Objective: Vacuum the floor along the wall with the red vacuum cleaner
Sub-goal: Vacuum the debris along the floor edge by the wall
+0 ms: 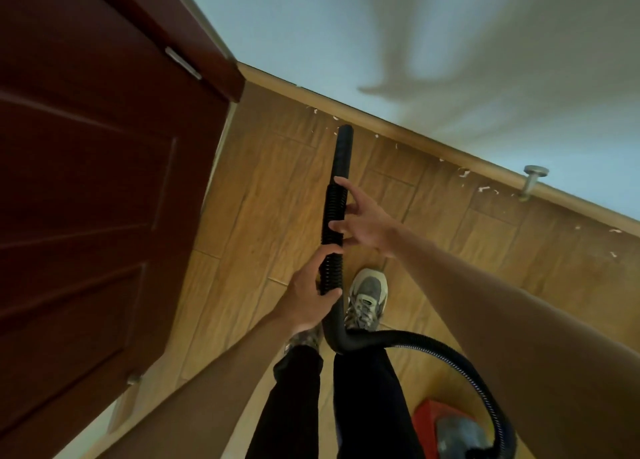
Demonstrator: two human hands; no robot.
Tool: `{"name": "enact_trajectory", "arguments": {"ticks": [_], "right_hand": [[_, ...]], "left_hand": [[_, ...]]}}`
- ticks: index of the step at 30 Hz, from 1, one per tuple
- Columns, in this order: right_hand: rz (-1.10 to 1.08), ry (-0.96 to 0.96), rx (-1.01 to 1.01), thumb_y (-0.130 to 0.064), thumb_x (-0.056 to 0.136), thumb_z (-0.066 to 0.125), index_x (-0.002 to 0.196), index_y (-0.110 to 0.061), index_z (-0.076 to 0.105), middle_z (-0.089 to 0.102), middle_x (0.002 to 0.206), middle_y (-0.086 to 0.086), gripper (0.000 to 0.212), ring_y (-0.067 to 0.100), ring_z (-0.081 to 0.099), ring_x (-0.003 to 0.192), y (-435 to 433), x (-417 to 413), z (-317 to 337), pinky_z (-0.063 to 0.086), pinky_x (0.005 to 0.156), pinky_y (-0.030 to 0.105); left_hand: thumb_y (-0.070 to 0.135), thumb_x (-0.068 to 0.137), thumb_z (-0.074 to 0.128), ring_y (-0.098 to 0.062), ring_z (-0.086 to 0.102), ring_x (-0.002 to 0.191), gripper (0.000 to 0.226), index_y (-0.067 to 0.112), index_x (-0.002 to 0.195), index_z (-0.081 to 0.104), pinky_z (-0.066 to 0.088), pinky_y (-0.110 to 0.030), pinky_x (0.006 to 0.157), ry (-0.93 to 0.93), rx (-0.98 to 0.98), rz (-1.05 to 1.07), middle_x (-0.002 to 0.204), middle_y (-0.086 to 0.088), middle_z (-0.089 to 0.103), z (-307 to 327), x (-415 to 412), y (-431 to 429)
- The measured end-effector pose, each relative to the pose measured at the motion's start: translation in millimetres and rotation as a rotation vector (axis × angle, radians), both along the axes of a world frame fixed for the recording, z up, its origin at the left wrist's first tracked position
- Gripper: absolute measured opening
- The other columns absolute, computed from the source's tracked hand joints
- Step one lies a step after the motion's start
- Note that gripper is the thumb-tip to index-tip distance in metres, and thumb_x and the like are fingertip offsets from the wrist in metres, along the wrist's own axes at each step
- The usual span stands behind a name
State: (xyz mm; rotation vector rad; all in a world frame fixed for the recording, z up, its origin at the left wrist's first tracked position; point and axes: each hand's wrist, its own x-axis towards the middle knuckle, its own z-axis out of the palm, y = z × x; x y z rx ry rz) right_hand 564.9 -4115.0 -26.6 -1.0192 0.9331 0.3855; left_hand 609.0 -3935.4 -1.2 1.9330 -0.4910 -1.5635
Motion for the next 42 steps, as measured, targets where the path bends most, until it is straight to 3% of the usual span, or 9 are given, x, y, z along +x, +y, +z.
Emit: {"name": "enact_trajectory", "arguments": {"ticks": [7, 9, 12, 25, 29, 32, 35, 39, 42], "right_hand": [[-0.023, 0.020, 0.011, 0.003, 0.088, 0.069, 0.139, -0.041, 0.037, 0.064, 0.112, 0.011, 0.075, 0.025, 0.071, 0.097, -22, 9, -21, 0.063, 0.070, 0.041], [-0.011, 0.035, 0.019, 0.004, 0.087, 0.069, 0.141, -0.040, 0.037, 0.064, 0.111, 0.009, 0.076, 0.023, 0.071, 0.094, -25, 13, -28, 0.063, 0.066, 0.038], [0.001, 0.083, 0.028, 0.004, 0.088, 0.068, 0.146, -0.040, 0.035, 0.065, 0.111, 0.007, 0.080, 0.020, 0.071, 0.093, -28, 22, -39, 0.062, 0.063, 0.036], [0.120, 0.184, -0.015, 0.001, 0.088, 0.066, 0.149, -0.042, 0.031, 0.061, 0.118, 0.010, 0.083, 0.027, 0.068, 0.099, -20, 73, -89, 0.061, 0.078, 0.047], [0.141, 0.192, -0.014, 0.001, 0.088, 0.067, 0.150, -0.040, 0.031, 0.060, 0.114, 0.006, 0.083, 0.020, 0.068, 0.091, -15, 88, -110, 0.061, 0.066, 0.036], [0.142, 0.193, -0.020, 0.000, 0.087, 0.067, 0.151, -0.040, 0.032, 0.060, 0.116, 0.007, 0.083, 0.019, 0.068, 0.091, -14, 100, -126, 0.060, 0.061, 0.031], [0.145, 0.209, -0.046, -0.001, 0.086, 0.068, 0.149, -0.040, 0.035, 0.060, 0.115, 0.007, 0.081, 0.019, 0.068, 0.089, -16, 111, -139, 0.056, 0.053, 0.025], [0.133, 0.232, -0.040, -0.001, 0.084, 0.069, 0.148, -0.040, 0.037, 0.059, 0.112, 0.007, 0.081, 0.022, 0.068, 0.090, -23, 118, -153, 0.056, 0.055, 0.027], [0.114, 0.226, -0.063, -0.003, 0.083, 0.071, 0.146, -0.039, 0.038, 0.058, 0.114, 0.008, 0.080, 0.024, 0.067, 0.093, -27, 123, -158, 0.052, 0.053, 0.022]], "left_hand": [[0.004, 0.086, 0.066, -0.002, 0.056, 0.106, 0.063, 0.049, 0.124, 0.045, 0.053, -0.031, 0.090, -0.009, 0.002, 0.043, 0.119, 0.016, 0.054, -14, 10, -22], [0.004, 0.085, 0.067, 0.000, 0.056, 0.105, 0.062, 0.046, 0.126, 0.046, 0.055, -0.035, 0.092, -0.005, 0.001, 0.064, 0.118, 0.018, 0.054, -19, 11, -26], [0.005, 0.083, 0.069, -0.013, 0.060, 0.103, 0.060, 0.042, 0.126, 0.048, 0.056, -0.046, 0.091, 0.002, 0.004, 0.074, 0.114, 0.011, 0.056, -27, 17, -33], [0.003, 0.082, 0.071, -0.020, 0.055, 0.103, 0.055, 0.033, 0.124, 0.051, 0.056, -0.038, 0.089, 0.067, 0.036, 0.075, 0.115, 0.001, 0.055, -78, 59, -37], [0.005, 0.084, 0.070, -0.008, 0.054, 0.101, 0.055, 0.037, 0.123, 0.050, 0.053, -0.028, 0.085, 0.085, 0.061, 0.079, 0.115, 0.009, 0.054, -99, 72, -32], [0.006, 0.083, 0.071, -0.008, 0.054, 0.105, 0.055, 0.038, 0.123, 0.050, 0.054, -0.031, 0.089, 0.085, 0.063, 0.081, 0.114, 0.014, 0.053, -112, 84, -33], [0.004, 0.084, 0.070, -0.006, 0.053, 0.104, 0.054, 0.034, 0.124, 0.049, 0.052, -0.020, 0.082, 0.133, 0.048, 0.096, 0.115, 0.015, 0.051, -122, 95, -37], [0.005, 0.085, 0.069, -0.009, 0.055, 0.105, 0.053, 0.034, 0.124, 0.048, 0.057, -0.032, 0.080, 0.168, 0.048, 0.105, 0.111, 0.016, 0.049, -132, 104, -46], [0.003, 0.085, 0.067, -0.011, 0.052, 0.105, 0.052, 0.031, 0.125, 0.048, 0.054, -0.034, 0.089, 0.172, 0.040, 0.116, 0.112, 0.013, 0.049, -137, 110, -54]]}}
